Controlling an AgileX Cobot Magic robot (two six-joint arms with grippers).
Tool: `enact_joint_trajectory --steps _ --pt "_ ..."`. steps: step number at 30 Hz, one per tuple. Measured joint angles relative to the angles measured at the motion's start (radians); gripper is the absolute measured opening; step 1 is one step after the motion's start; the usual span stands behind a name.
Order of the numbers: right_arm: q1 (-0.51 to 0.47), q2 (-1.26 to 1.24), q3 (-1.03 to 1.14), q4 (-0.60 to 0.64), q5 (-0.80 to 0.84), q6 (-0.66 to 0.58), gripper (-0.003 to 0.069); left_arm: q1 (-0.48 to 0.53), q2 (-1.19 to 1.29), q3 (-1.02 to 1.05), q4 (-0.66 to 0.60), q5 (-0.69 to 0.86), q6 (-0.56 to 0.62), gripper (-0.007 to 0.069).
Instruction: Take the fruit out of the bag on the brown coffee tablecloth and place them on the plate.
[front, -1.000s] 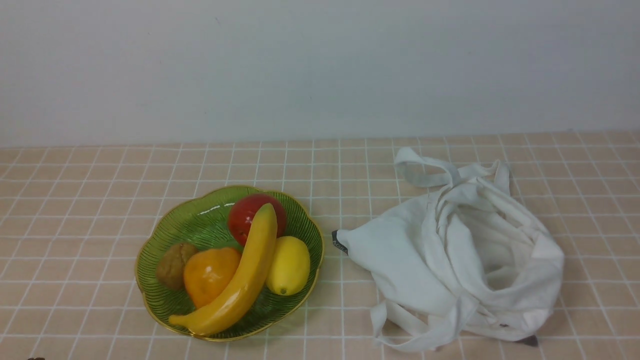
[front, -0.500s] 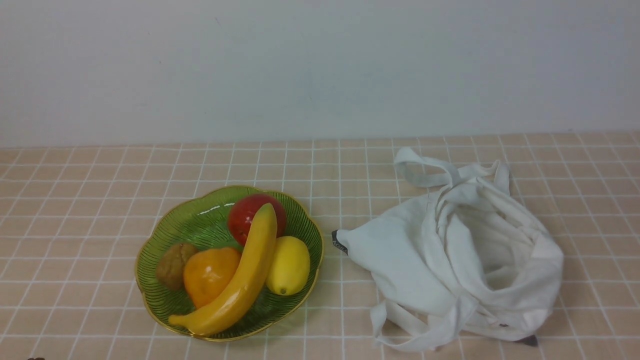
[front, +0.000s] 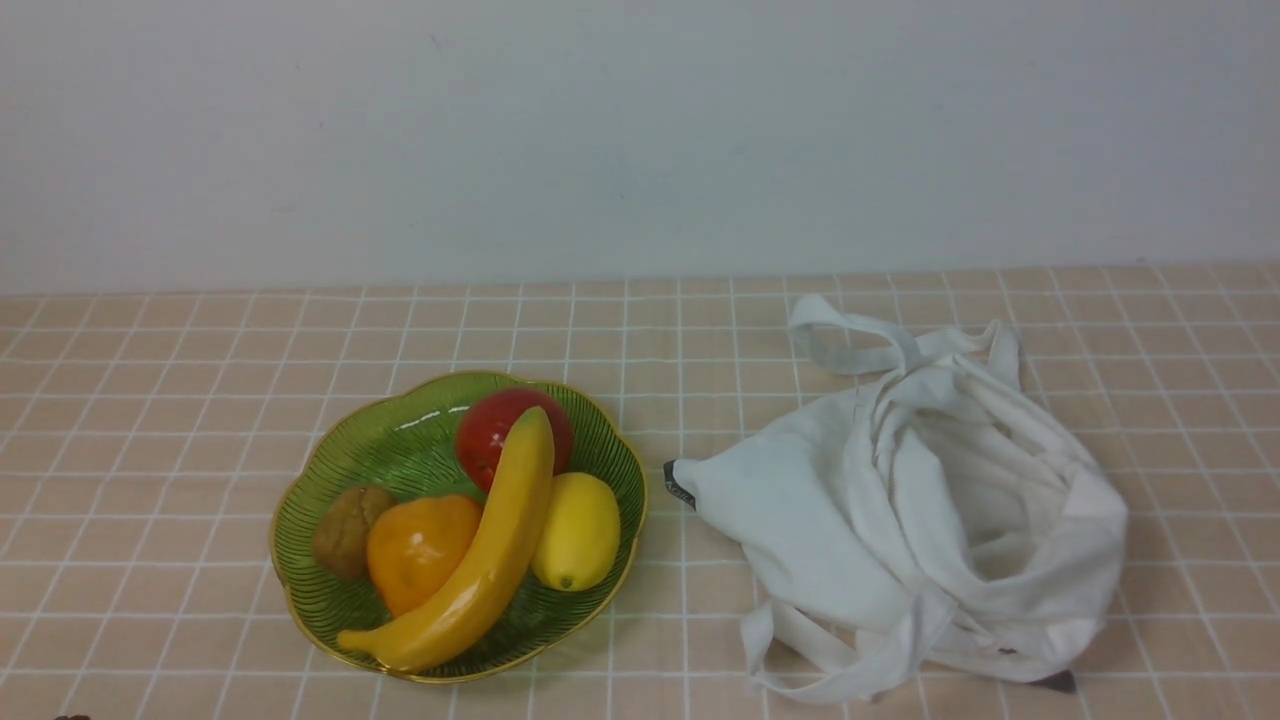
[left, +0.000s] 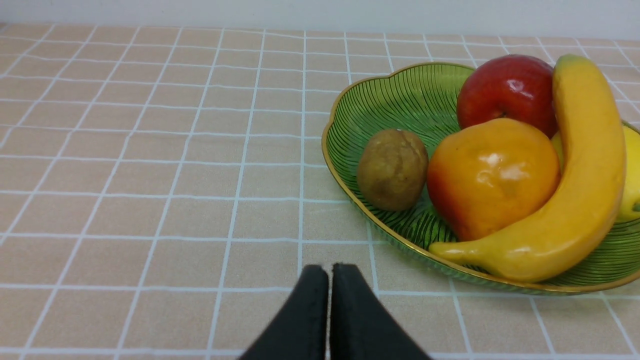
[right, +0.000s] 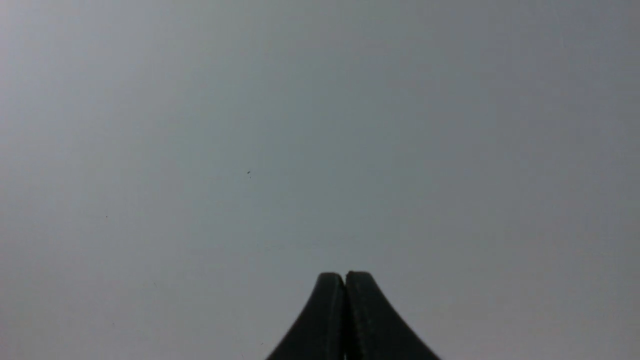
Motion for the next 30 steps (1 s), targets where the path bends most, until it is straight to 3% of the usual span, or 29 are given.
enact_joint_trajectory --steps 22,26,27,30 --pt "0.000 0.000 0.005 0.006 -0.006 -0.004 -0.0014 0.000 0.000 0.000 0.000 0.000 -0.001 -0.0008" --pt "0.000 0.000 0.045 0.069 -0.048 -0.071 -0.0014 0.000 0.000 0.000 0.000 0.000 -0.001 -0.0008" --pt "0.000 0.000 0.079 0.130 -0.077 -0.152 -0.0014 0.000 0.000 0.000 0.000 0.000 -0.001 -0.0008" --pt "0.000 0.000 0.128 0.207 -0.122 -0.235 -0.0014 0.000 0.000 0.000 0.000 0.000 -0.001 -0.0008"
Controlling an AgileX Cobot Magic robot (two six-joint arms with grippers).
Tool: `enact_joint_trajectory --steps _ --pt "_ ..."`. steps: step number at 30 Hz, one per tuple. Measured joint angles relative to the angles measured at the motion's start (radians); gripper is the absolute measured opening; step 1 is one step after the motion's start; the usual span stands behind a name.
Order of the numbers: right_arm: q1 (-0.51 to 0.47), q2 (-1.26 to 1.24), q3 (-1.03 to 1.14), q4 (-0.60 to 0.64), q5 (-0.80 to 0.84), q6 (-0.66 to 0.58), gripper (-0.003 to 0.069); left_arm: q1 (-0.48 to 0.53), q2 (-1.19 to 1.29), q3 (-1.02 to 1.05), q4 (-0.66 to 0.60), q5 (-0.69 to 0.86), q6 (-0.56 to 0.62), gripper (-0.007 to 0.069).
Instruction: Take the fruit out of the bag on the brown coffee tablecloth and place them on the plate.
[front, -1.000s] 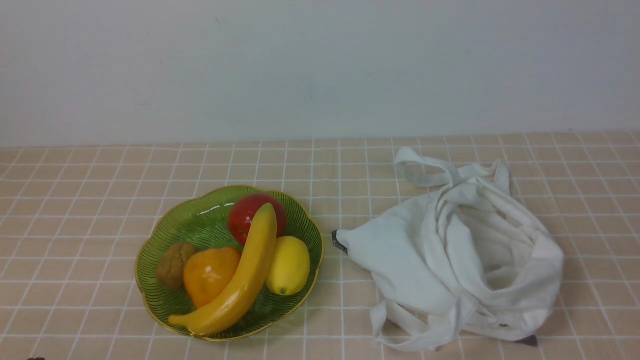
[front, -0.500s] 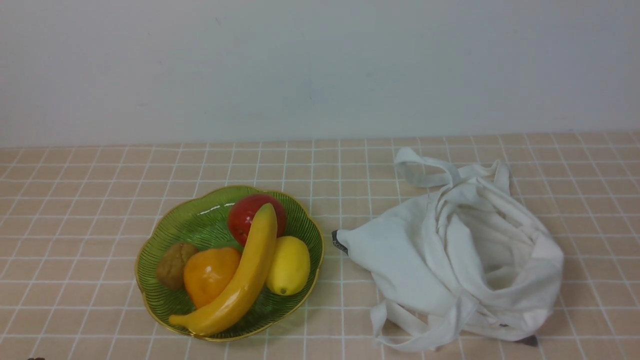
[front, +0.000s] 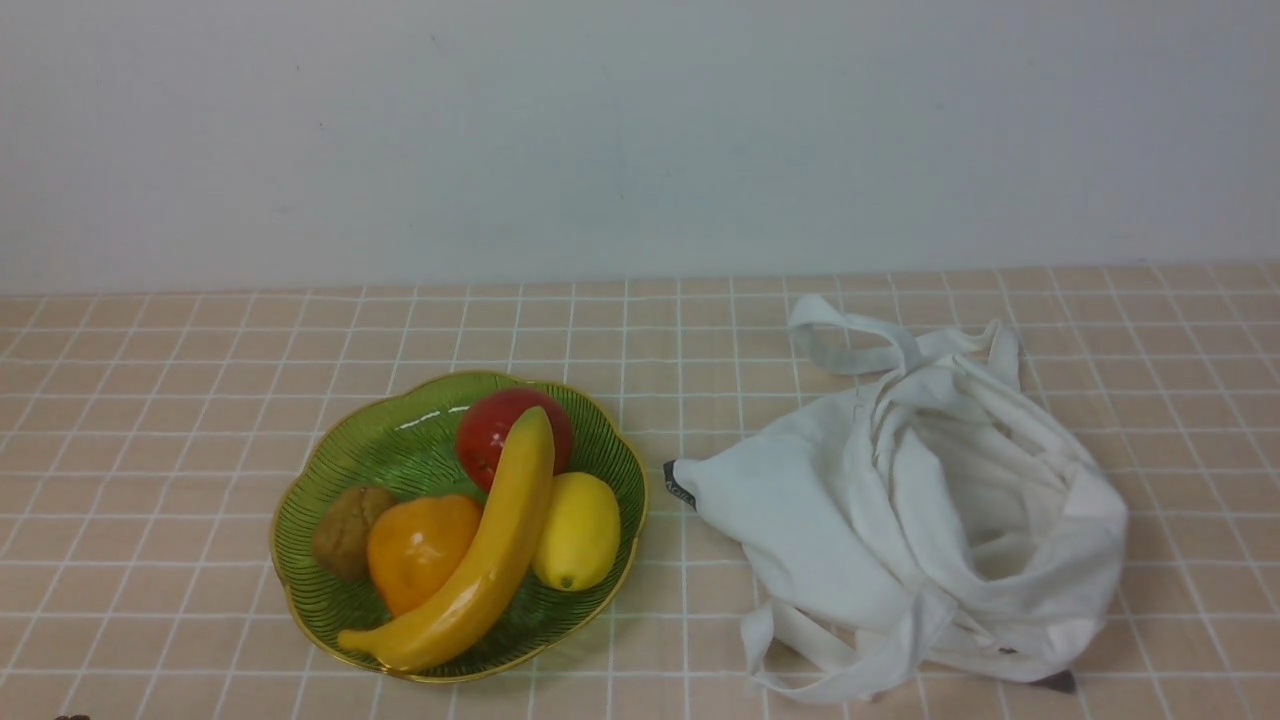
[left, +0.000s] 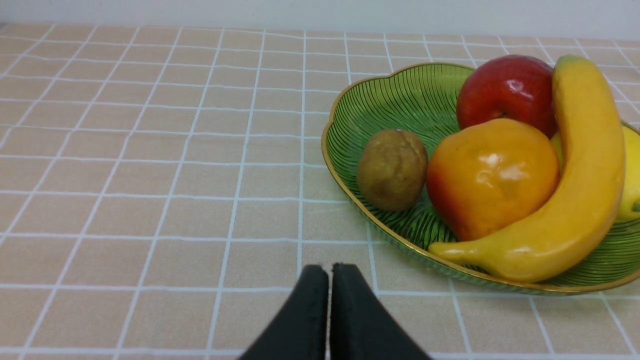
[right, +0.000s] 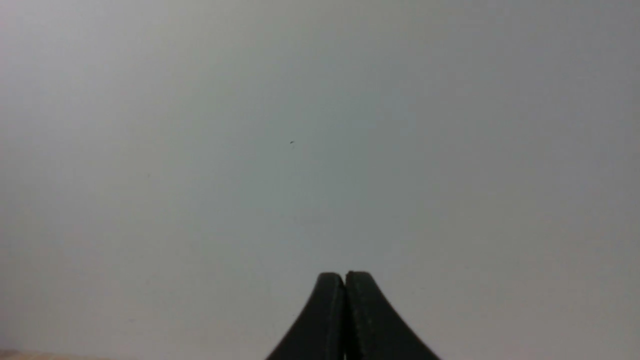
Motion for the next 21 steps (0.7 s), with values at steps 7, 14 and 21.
enact_joint_trajectory --steps 7,14,21 --pt "-0.004 0.000 0.153 0.059 -0.065 -0.066 -0.0014 0.000 0.000 0.000 0.000 0.000 0.000 -0.0008" --pt "-0.195 0.000 0.395 0.022 -0.076 -0.072 -0.0014 0.000 0.000 0.000 0.000 0.000 0.000 -0.0008" --pt "-0.317 0.002 0.579 0.007 -0.150 -0.072 -0.0014 0.000 0.000 0.000 0.000 0.000 0.000 -0.0008"
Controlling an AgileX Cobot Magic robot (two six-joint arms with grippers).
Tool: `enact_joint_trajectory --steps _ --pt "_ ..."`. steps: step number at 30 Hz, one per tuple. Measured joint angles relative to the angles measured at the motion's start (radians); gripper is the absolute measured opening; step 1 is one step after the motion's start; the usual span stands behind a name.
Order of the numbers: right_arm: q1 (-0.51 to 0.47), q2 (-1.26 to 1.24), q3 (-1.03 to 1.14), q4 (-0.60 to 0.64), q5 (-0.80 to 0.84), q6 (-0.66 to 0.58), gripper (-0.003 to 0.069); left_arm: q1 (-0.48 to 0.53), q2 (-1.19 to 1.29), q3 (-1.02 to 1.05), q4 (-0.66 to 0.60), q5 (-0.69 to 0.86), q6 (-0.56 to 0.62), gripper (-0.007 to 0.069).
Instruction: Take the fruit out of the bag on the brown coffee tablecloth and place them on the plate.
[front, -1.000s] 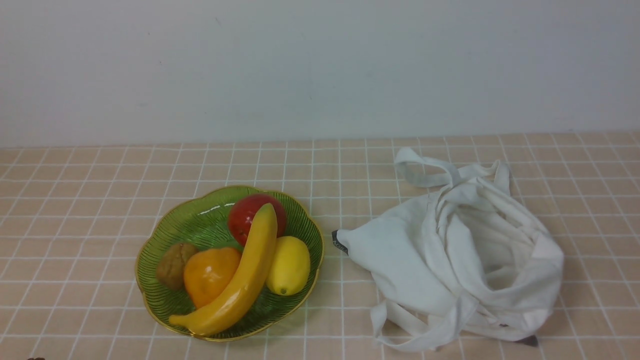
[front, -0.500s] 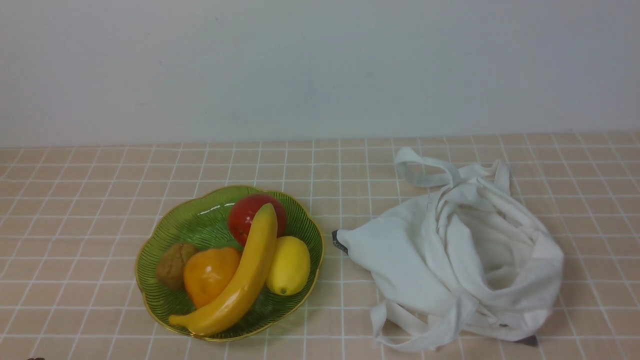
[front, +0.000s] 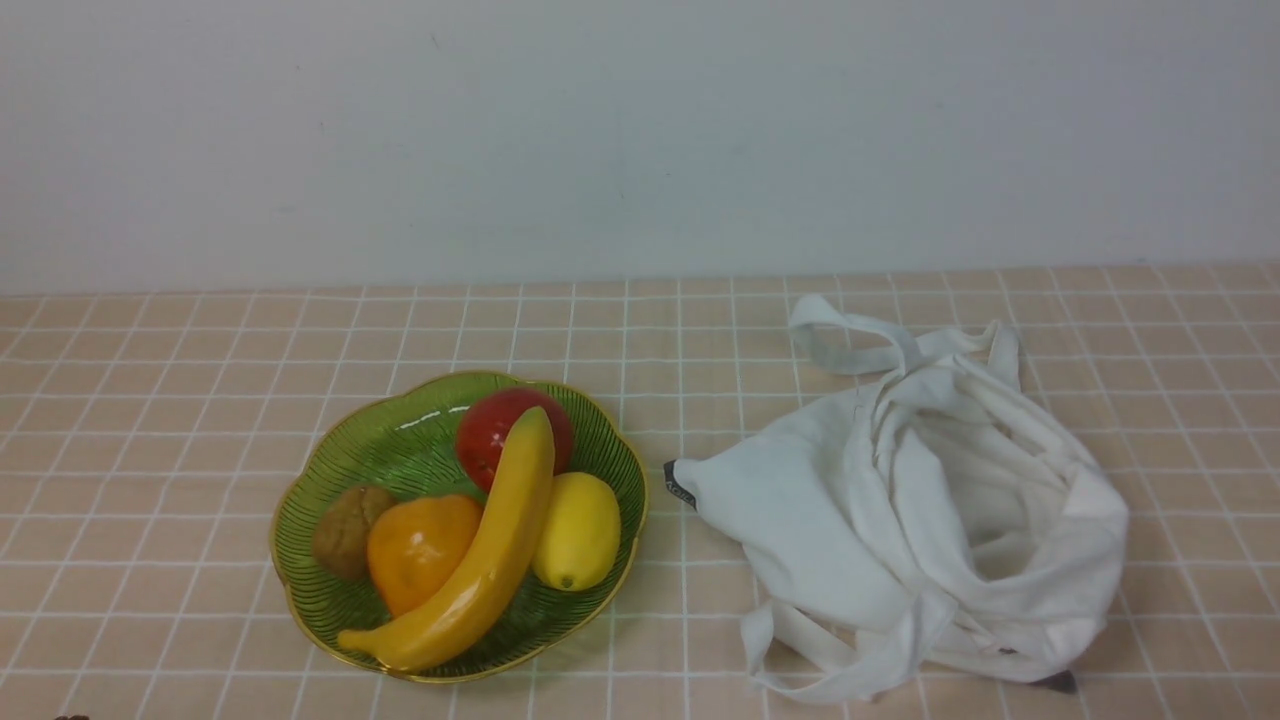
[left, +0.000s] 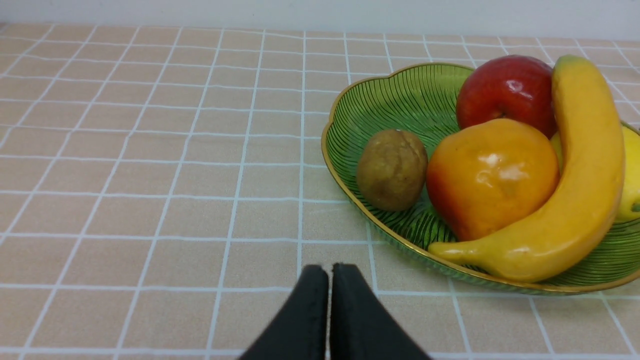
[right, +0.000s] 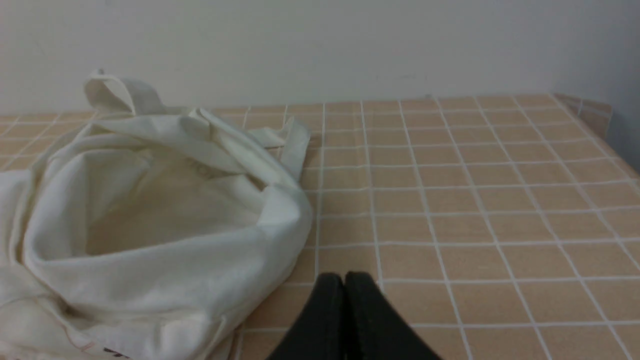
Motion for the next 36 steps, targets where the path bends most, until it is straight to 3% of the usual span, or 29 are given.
enact_joint_trajectory --steps 7,14,36 --pt "0.000 0.000 0.000 -0.048 0.002 0.000 -0.0014 0.000 0.000 0.000 0.000 0.000 -0.001 -0.0008" --pt "0.059 0.000 0.000 -0.049 0.003 0.057 -0.0014 0.000 0.000 0.000 0.000 0.000 -0.001 -0.0008" --pt "0.060 0.000 0.000 -0.051 0.003 0.071 -0.0014 0.000 0.000 0.000 0.000 0.000 -0.001 -0.0008"
